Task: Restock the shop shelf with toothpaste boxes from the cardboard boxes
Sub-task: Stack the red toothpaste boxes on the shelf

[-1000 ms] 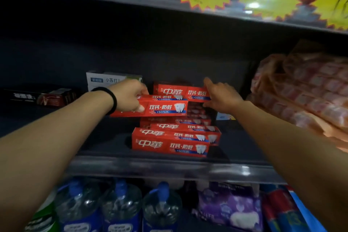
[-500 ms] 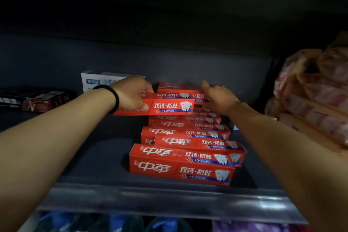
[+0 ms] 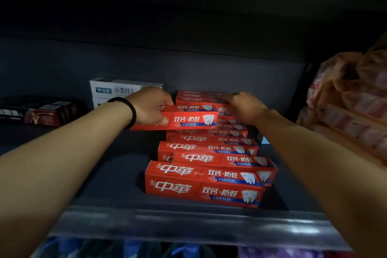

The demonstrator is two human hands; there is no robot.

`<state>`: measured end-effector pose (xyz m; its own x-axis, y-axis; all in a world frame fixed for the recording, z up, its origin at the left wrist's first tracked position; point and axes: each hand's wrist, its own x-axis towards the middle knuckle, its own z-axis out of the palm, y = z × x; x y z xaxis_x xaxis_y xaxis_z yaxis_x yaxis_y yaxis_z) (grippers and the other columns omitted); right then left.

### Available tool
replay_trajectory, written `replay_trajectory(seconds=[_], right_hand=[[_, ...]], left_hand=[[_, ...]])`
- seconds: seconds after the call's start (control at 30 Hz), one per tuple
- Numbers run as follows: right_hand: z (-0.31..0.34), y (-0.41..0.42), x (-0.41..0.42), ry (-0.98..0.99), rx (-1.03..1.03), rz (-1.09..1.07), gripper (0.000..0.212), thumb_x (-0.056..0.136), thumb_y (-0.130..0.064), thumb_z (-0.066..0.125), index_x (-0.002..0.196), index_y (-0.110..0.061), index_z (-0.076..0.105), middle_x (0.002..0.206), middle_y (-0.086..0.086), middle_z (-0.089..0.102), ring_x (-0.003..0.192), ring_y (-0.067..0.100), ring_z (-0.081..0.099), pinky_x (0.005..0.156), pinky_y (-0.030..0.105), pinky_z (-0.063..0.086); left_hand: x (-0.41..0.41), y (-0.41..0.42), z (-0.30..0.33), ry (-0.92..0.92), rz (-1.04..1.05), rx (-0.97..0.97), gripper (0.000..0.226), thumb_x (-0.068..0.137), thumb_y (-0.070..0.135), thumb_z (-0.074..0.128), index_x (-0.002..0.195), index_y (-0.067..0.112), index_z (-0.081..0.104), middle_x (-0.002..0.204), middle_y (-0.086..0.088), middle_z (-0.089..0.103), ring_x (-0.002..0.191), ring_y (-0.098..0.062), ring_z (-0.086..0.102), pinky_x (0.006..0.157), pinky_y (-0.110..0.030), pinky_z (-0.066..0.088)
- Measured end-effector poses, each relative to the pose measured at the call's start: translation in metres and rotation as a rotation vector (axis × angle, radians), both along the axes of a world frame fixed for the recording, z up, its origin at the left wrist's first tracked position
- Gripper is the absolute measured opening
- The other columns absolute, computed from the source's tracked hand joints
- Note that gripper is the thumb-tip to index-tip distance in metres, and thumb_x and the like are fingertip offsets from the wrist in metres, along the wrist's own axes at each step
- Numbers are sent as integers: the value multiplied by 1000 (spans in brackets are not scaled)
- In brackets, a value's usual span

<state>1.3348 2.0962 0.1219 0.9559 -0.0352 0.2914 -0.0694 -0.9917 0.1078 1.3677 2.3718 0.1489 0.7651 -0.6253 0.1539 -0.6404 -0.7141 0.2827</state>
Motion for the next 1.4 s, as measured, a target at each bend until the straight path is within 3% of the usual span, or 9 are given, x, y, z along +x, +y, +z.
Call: replay_trajectory(seconds=[0.2, 0.33, 0.53, 0.67, 0.87, 1.0, 1.1, 1.27, 1.4], right_hand=[[33, 14, -40, 47, 144, 210, 47, 86, -20, 69, 129, -21, 51, 120, 0, 64, 102, 16, 63, 88, 36, 53], [51, 35, -70, 177, 248, 266, 54, 83, -27, 73, 132, -23, 50, 116, -11, 59, 101, 6, 59, 86, 24, 49], [49, 33, -88, 255, 329, 258, 33, 87, -30, 69, 117, -27, 56, 114, -9, 62, 102, 8, 61, 91, 31, 51], [44, 20, -87, 233, 410, 218, 33, 87, -25, 69, 118, -21, 58, 115, -6, 63, 105, 10, 61, 92, 31, 50], [32, -7, -68, 160, 413, 193, 29, 87, -19, 69, 114, -19, 60, 111, -7, 62, 102, 8, 59, 89, 27, 48], [24, -14, -50, 99, 408, 173, 36, 85, -18, 71, 114, -13, 50, 114, -2, 60, 103, 13, 59, 79, 23, 50], [16, -16, -39, 71, 355, 157, 31, 85, -16, 70, 109, -11, 51, 116, 1, 60, 105, 16, 59, 84, 30, 52], [5, -19, -27, 32, 250, 125, 27, 85, -18, 70, 108, -13, 56, 118, 0, 57, 101, 11, 54, 88, 29, 49], [3, -21, -21, 2, 174, 100, 33, 84, -24, 71, 115, -17, 60, 125, -1, 52, 111, 15, 53, 97, 35, 48]], left_hand=[[-18, -5, 10, -18, 1, 36, 37, 82, 16, 71, 118, 20, 60, 112, 3, 62, 102, -14, 58, 87, -28, 44], [-34, -15, 16, -37, -2, 48, 39, 82, 16, 71, 119, 19, 59, 117, 0, 61, 105, -18, 57, 87, -27, 43], [-48, -32, 22, -21, -51, 39, 45, 82, 17, 71, 124, 21, 56, 122, 0, 60, 105, -16, 56, 86, -28, 43], [-40, -36, 17, -4, -74, 95, 60, 82, 22, 72, 136, 23, 46, 135, 1, 51, 122, -18, 50, 100, -32, 40], [-5, -36, 5, -54, -33, 11, 46, 82, 19, 72, 125, 20, 52, 126, -2, 56, 112, -19, 55, 94, -31, 43], [13, -44, 1, -57, -32, -40, 42, 82, 13, 71, 122, 16, 56, 124, -4, 59, 110, -20, 56, 95, -33, 44], [21, -49, -5, -79, -33, -45, 40, 84, 10, 68, 123, 16, 60, 124, -3, 59, 113, -20, 55, 97, -33, 42], [34, -55, -18, -137, -51, 6, 39, 86, 13, 66, 125, 18, 62, 123, -4, 61, 112, -21, 56, 95, -30, 40], [43, -57, -22, -203, -52, 10, 34, 86, 14, 66, 121, 16, 64, 121, -6, 61, 110, -22, 57, 97, -34, 43]])
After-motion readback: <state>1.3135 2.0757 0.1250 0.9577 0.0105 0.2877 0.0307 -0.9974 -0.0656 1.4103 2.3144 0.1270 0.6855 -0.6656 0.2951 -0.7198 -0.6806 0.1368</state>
